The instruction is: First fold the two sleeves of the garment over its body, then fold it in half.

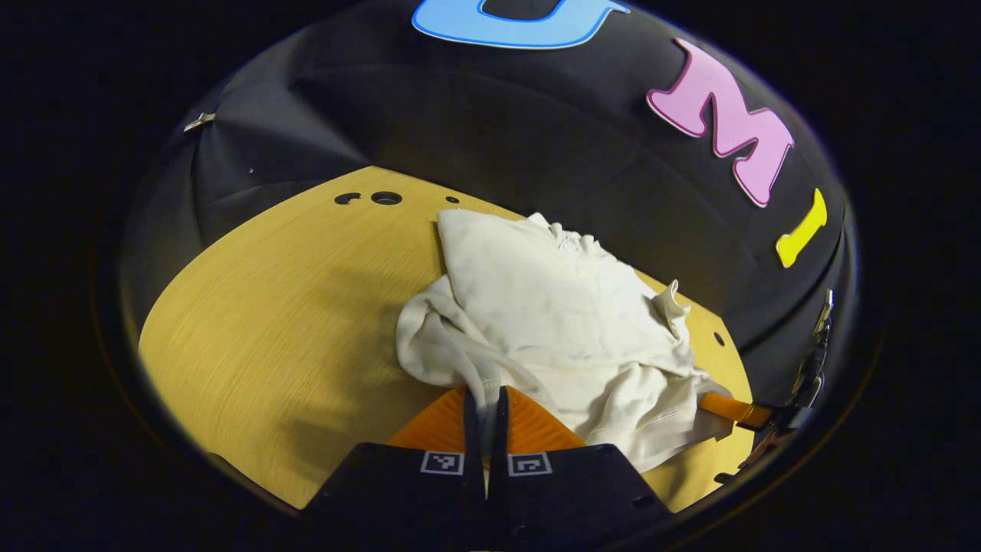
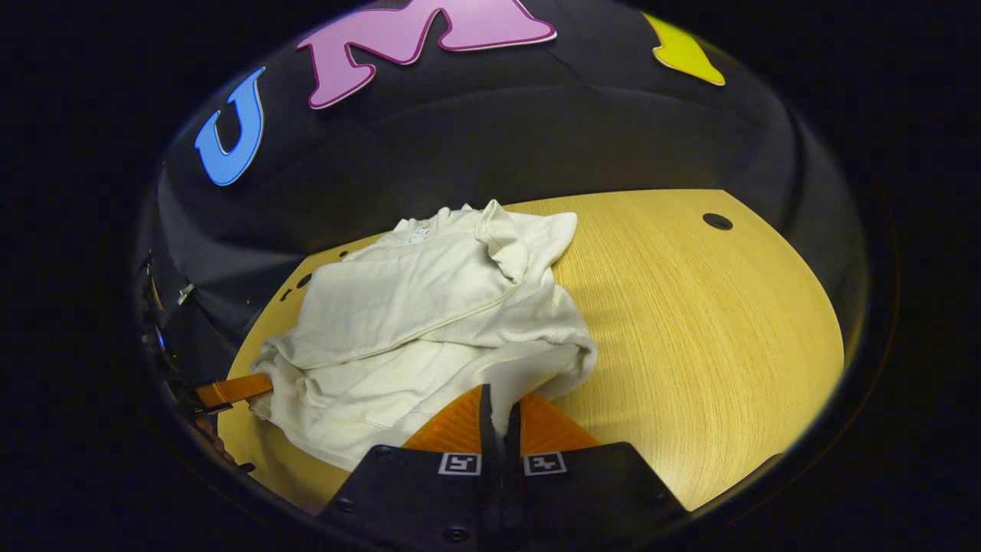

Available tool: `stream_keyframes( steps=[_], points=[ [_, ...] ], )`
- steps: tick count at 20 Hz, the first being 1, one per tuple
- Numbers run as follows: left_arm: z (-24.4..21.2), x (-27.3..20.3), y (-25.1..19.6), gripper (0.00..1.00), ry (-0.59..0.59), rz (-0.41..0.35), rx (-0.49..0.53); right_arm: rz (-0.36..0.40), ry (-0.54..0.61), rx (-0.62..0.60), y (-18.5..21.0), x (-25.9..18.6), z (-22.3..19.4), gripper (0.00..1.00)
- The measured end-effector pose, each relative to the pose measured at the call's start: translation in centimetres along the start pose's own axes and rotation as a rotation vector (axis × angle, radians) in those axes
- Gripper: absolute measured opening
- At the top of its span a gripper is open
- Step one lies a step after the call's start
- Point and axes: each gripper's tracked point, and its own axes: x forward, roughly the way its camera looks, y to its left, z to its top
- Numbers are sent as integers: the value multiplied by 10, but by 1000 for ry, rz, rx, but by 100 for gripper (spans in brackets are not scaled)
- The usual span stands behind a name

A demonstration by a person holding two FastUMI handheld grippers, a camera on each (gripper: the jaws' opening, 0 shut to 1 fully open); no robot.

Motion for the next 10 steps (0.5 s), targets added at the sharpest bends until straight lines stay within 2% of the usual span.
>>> stream_keyframes(
  steps=[10],
  points=[
    [104,39,-27,6,-194,-85,-44,14,-168,4,14,37,96,5]
  ],
)
